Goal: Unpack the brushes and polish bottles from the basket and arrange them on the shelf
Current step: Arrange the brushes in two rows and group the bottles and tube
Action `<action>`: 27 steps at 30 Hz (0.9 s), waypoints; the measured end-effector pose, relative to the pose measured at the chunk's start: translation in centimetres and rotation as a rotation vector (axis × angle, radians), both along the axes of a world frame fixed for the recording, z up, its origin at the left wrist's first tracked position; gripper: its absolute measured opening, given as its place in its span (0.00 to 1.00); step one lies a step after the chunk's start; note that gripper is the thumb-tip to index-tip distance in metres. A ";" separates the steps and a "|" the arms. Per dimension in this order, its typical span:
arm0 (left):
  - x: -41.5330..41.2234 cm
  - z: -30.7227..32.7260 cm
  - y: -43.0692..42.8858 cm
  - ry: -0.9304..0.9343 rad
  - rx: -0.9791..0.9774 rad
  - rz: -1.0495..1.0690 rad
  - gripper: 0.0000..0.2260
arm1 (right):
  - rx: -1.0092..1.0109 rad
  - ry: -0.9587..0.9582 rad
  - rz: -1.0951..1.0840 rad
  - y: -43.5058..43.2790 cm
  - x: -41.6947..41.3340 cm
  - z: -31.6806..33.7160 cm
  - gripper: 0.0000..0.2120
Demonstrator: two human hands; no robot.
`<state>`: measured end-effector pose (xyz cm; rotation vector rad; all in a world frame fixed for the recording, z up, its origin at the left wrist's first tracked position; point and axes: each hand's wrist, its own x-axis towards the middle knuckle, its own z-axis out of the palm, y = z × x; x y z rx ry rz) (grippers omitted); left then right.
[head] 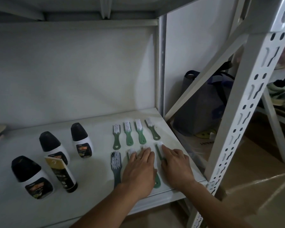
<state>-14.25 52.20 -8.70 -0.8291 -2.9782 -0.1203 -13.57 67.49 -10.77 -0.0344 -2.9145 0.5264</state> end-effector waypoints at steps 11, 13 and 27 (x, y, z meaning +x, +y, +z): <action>-0.3 -0.8 0.0 -0.015 0.040 -0.017 0.27 | -0.003 -0.006 -0.010 0.1 -0.4 -0.2 0.26; -0.5 -0.9 0.1 -0.026 0.054 -0.026 0.27 | -0.013 0.002 -0.013 0.2 -0.4 -0.3 0.26; -0.6 -0.8 -0.3 -0.032 0.041 -0.057 0.30 | -0.057 0.007 -0.012 0.5 -0.4 -0.6 0.28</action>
